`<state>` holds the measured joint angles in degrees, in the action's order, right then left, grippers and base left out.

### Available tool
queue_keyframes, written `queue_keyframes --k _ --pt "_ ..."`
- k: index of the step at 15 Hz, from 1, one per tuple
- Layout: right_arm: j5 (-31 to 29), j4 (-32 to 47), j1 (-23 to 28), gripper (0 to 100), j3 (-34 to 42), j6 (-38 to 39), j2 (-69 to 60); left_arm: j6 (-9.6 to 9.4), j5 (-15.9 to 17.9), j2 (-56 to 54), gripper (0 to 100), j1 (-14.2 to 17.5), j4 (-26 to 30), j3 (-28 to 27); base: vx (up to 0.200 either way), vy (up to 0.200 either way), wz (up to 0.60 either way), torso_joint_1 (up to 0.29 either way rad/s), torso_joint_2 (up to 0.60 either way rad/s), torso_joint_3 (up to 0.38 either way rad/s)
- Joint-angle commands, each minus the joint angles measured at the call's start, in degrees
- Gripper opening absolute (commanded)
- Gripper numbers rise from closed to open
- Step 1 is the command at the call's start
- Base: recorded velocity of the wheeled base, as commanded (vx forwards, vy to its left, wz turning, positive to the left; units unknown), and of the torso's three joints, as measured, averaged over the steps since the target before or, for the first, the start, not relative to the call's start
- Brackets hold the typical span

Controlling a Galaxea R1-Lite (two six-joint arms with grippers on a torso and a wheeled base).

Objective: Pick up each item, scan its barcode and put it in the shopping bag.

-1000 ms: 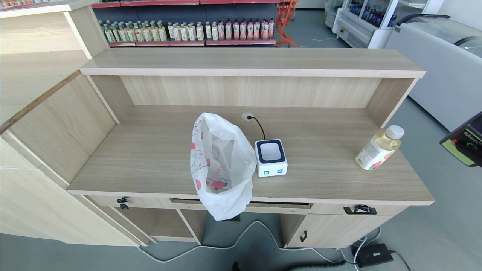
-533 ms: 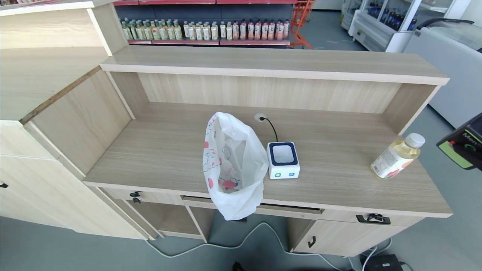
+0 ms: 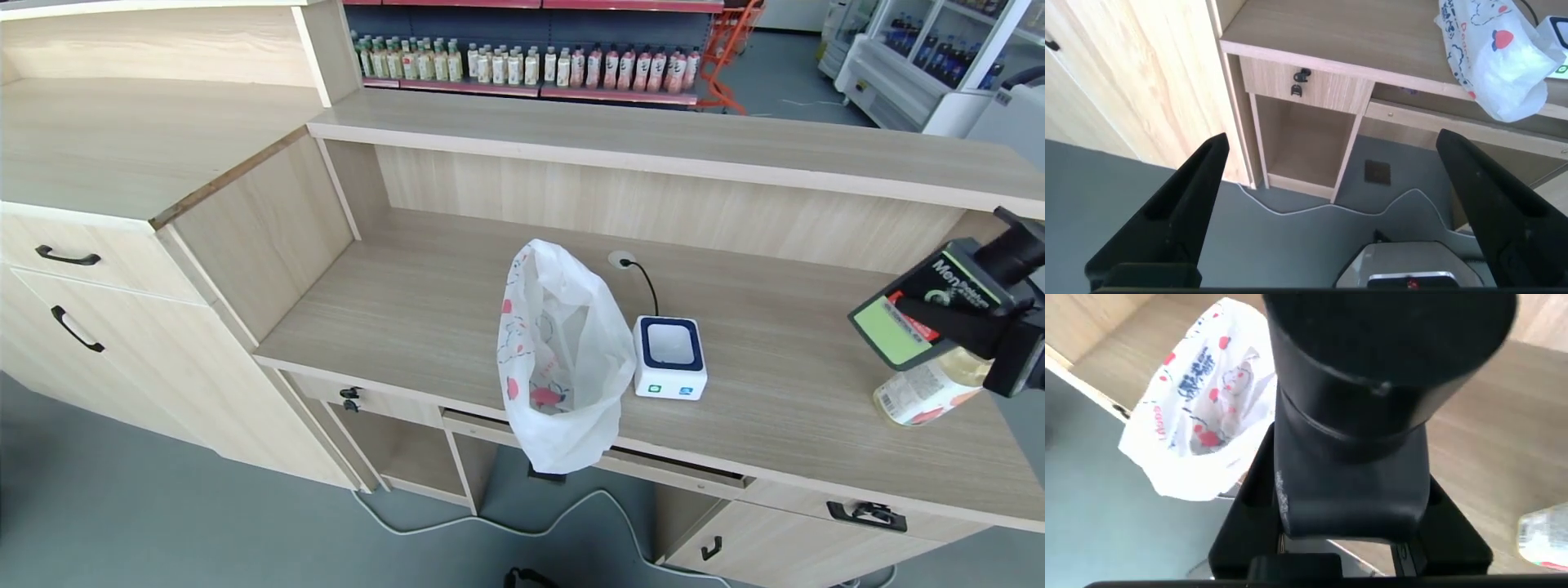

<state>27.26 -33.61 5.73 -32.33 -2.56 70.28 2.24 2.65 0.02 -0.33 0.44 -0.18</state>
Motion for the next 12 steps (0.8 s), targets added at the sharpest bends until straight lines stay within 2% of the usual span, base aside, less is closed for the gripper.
queue_keyframes --k 1,2,3,5,12 --pt "0.3 -3.9 -6.1 0 -3.6 11.4 11.2 0.04 0.0 0.0 100 0.0 0.0 0.0 0.000 0.000 0.00 0.000 0.00 0.000" --pt "0.2 -9.6 -7.5 0 -4.0 16.9 17.3 -0.05 0.0 0.0 100 0.0 0.0 0.0 0.000 0.000 0.00 0.000 0.00 0.000" --pt "0.2 -12.7 -8.0 0 -4.3 19.1 21.0 0.04 0.0 0.0 100 0.0 0.0 0.0 0.000 0.000 0.00 0.000 0.00 0.000" --pt "-0.3 -18.1 -8.6 0 -6.9 20.1 30.0 0.04 0.0 0.0 100 0.0 0.0 0.0 0.000 0.000 0.00 0.000 0.00 0.000" --pt "-0.3 -18.5 -11.4 0 -17.6 21.5 43.1 -0.05 0.0 0.0 100 0.0 0.0 0.0 0.000 0.000 0.00 0.000 0.00 0.000"
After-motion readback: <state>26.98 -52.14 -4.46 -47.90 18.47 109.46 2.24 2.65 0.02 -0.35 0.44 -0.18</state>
